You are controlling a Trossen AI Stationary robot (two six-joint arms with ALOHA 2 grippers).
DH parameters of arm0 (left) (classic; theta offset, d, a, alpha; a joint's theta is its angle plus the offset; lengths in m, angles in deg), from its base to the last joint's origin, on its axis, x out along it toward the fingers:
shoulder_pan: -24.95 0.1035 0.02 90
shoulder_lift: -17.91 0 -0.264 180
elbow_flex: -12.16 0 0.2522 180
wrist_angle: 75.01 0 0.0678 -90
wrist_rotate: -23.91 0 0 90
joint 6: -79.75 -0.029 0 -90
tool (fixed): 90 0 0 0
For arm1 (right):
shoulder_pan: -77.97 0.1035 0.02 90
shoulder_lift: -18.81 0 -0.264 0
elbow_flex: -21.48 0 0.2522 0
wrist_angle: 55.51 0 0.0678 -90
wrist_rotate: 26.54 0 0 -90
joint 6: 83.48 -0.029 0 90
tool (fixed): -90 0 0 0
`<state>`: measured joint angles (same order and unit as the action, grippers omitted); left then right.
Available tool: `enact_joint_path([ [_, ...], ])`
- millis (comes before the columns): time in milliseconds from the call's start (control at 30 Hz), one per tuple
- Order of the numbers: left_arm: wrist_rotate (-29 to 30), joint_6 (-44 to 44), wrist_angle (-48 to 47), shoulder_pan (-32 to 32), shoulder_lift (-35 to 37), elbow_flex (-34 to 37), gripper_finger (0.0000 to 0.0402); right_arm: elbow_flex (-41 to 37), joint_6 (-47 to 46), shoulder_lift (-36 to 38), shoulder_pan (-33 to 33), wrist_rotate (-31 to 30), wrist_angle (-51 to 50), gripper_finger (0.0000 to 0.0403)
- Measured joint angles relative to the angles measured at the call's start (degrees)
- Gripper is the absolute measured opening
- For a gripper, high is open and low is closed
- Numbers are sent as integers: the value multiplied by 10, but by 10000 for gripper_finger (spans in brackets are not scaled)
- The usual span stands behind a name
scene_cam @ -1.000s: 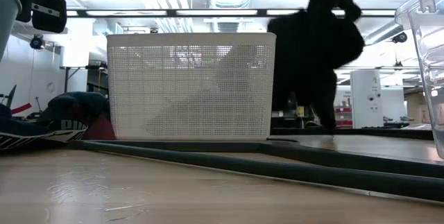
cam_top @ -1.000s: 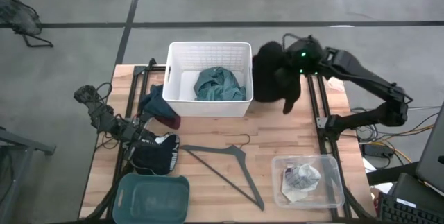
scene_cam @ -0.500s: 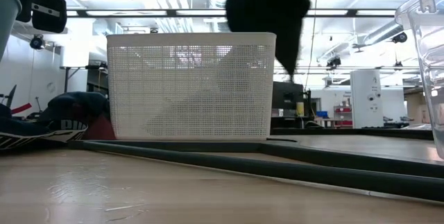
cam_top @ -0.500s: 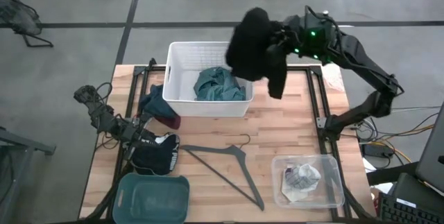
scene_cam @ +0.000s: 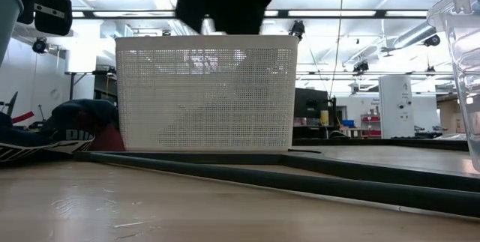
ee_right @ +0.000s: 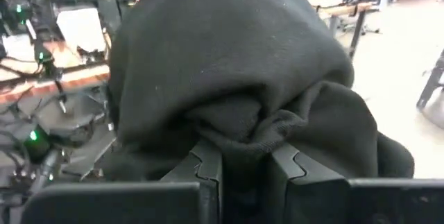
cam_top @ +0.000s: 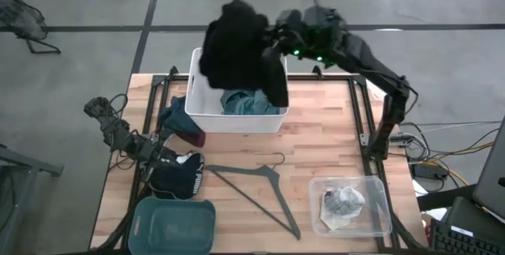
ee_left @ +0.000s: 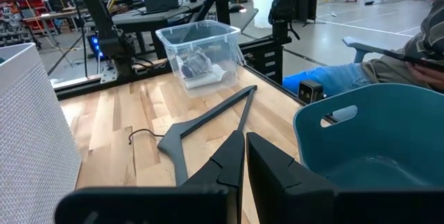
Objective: Pick & Place Cloths
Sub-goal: Put the black shirt into the white laundry bin
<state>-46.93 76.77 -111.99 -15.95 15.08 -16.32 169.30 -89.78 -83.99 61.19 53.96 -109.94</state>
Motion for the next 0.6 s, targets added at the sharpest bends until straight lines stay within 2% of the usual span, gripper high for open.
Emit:
enact_joint_path([
  [100, 0, 0, 0, 0, 0, 0, 23, -10, -4, -16, 0, 5, -23, 41],
  [400, 0, 0, 0, 0, 0, 0, 23, -55, -26, -71, -1, 3, -199, 41],
  [600, 0, 0, 0, 0, 0, 0, 23, -107, -6, -127, 0, -1, -201, 41],
])
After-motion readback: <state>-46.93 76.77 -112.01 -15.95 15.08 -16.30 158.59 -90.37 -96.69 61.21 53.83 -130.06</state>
